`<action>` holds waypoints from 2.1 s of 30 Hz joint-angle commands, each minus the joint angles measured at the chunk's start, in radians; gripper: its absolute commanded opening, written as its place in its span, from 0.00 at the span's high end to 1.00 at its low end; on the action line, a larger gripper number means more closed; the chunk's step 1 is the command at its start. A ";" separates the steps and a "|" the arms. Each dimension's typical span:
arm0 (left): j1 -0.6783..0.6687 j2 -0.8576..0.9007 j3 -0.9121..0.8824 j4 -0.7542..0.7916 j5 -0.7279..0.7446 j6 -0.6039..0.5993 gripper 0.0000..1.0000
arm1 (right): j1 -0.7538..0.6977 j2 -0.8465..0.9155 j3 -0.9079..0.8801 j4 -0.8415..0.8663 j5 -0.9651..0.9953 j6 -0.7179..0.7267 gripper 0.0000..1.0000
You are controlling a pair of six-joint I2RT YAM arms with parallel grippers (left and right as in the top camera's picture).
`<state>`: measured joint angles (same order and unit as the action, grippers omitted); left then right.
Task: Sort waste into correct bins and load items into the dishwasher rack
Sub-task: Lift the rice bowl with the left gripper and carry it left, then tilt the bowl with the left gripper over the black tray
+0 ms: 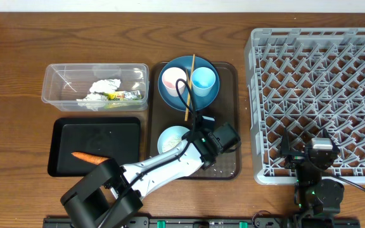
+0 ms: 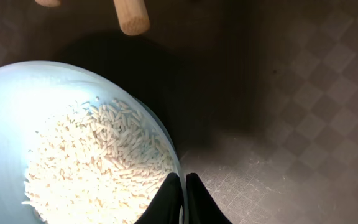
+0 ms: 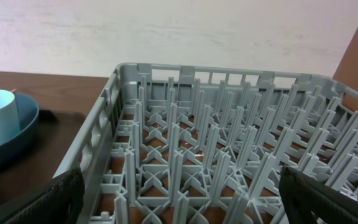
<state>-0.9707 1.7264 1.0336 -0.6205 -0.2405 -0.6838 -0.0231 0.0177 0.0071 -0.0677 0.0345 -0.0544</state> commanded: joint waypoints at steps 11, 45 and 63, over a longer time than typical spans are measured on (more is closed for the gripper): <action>-0.002 -0.093 0.002 -0.050 -0.015 -0.005 0.94 | -0.002 -0.002 -0.002 -0.003 0.007 0.016 0.01; 0.372 -0.522 0.002 -0.291 0.095 0.189 0.94 | -0.002 -0.002 -0.002 -0.003 0.007 0.016 0.01; 0.888 -0.522 0.002 -0.254 0.641 0.465 0.94 | -0.002 -0.002 -0.002 -0.003 0.007 0.016 0.01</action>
<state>-0.1463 1.2156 1.0336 -0.8772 0.2485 -0.3092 -0.0231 0.0177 0.0071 -0.0677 0.0345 -0.0544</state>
